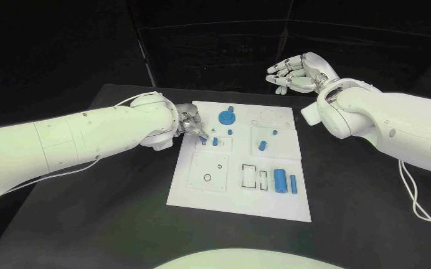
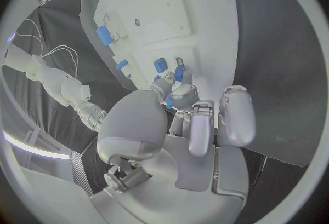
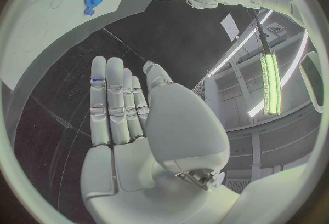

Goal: Assemble the parts on the task board

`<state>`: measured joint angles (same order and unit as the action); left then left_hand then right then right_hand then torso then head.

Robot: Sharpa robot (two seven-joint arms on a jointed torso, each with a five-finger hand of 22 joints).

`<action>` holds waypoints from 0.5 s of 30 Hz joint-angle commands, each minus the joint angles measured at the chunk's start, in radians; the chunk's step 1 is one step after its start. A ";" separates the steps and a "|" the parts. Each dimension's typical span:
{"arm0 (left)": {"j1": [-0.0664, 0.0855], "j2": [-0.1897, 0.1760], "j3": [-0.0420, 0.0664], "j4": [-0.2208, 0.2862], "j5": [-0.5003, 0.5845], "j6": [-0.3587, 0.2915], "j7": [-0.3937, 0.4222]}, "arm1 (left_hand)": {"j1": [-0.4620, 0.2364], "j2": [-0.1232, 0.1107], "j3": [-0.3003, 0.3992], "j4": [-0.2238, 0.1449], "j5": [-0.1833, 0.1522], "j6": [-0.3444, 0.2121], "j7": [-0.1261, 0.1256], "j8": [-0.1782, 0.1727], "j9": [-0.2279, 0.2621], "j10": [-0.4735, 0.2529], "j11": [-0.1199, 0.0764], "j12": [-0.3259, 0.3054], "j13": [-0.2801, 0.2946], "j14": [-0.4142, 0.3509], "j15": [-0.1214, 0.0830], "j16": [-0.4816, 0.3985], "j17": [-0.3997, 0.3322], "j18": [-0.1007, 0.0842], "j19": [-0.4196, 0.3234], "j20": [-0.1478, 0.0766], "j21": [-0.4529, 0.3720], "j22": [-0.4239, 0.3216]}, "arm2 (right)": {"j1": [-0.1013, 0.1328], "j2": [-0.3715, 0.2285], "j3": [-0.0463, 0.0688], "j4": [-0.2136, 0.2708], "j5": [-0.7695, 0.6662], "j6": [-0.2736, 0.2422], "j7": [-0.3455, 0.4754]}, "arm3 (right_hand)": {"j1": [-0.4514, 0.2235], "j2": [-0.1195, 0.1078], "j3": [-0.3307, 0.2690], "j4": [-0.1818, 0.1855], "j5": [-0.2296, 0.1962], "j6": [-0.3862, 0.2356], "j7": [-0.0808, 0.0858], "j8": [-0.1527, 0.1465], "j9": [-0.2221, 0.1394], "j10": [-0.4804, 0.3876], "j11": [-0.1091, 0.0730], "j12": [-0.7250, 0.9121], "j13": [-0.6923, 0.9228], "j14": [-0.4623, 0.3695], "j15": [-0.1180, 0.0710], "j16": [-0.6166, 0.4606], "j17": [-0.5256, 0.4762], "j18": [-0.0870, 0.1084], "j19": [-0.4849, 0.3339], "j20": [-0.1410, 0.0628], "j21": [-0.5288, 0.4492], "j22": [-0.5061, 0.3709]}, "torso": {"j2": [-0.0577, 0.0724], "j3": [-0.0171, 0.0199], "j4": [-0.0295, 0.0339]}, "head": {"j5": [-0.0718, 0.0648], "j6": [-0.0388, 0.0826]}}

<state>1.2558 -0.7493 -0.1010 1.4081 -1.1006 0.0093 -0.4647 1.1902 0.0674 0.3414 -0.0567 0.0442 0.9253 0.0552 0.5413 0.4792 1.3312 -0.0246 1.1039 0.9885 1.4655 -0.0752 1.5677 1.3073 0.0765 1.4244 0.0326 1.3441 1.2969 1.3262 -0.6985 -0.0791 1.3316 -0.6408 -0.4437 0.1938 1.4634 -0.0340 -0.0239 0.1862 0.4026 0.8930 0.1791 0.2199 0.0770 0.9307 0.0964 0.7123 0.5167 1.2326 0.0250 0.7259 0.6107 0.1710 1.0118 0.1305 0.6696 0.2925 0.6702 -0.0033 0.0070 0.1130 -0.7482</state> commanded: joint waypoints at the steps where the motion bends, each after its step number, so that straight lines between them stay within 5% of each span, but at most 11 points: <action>1: 0.000 0.003 0.000 0.001 -0.008 0.030 -0.004 | -0.001 0.006 0.084 -0.077 0.003 -0.001 -0.005 0.003 0.063 0.006 0.000 -0.003 0.000 0.105 -0.006 0.003 0.263 -0.006 0.001 -0.004 0.002 0.000 | 0.002 0.002 0.001 0.000 -0.002 -0.002 0.009 | -0.001 0.005 -0.002 0.006 0.006 -0.005 0.001 0.005 0.000 -0.007 0.002 0.006 -0.002 -0.007 0.002 0.007 0.001 0.010 0.002 0.005 -0.007 -0.001 | 0.000 -0.0004 0.0010 | -0.001 -0.001; 15: -0.003 0.011 0.000 -0.006 -0.008 0.043 -0.010 | -0.001 0.006 0.084 -0.077 0.003 -0.001 -0.005 0.003 0.063 0.006 0.000 -0.003 0.000 0.105 -0.006 0.003 0.263 -0.006 0.001 -0.004 0.002 0.000 | 0.002 0.003 0.001 0.000 -0.002 -0.001 0.009 | -0.001 0.005 -0.002 0.007 0.008 -0.006 0.001 0.006 0.000 -0.007 0.002 0.007 -0.003 -0.008 0.002 0.007 0.001 0.010 0.002 0.005 -0.007 -0.001 | 0.000 0.0001 0.0001 | -0.001 -0.004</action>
<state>1.2547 -0.7410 -0.0999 1.4009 -1.1032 0.0305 -0.4672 1.1860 0.0633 0.3465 -0.0620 0.0432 0.9252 0.0554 0.5386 0.4860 1.3295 -0.0228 1.1039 0.9886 1.4654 -0.0751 1.5677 1.3073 0.0766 1.4243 0.0326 1.3441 1.2968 1.3262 -0.6958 -0.0791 1.3304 -0.6408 -0.4436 0.1938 1.4634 -0.0340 -0.0265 0.1887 0.4074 0.8930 0.1791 0.2199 0.0771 0.9307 0.0964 0.7123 0.5150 1.2326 0.0250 0.7298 0.6107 0.1710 1.0118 0.1304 0.6696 0.2925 0.6698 -0.0035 0.0073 0.1108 -0.7510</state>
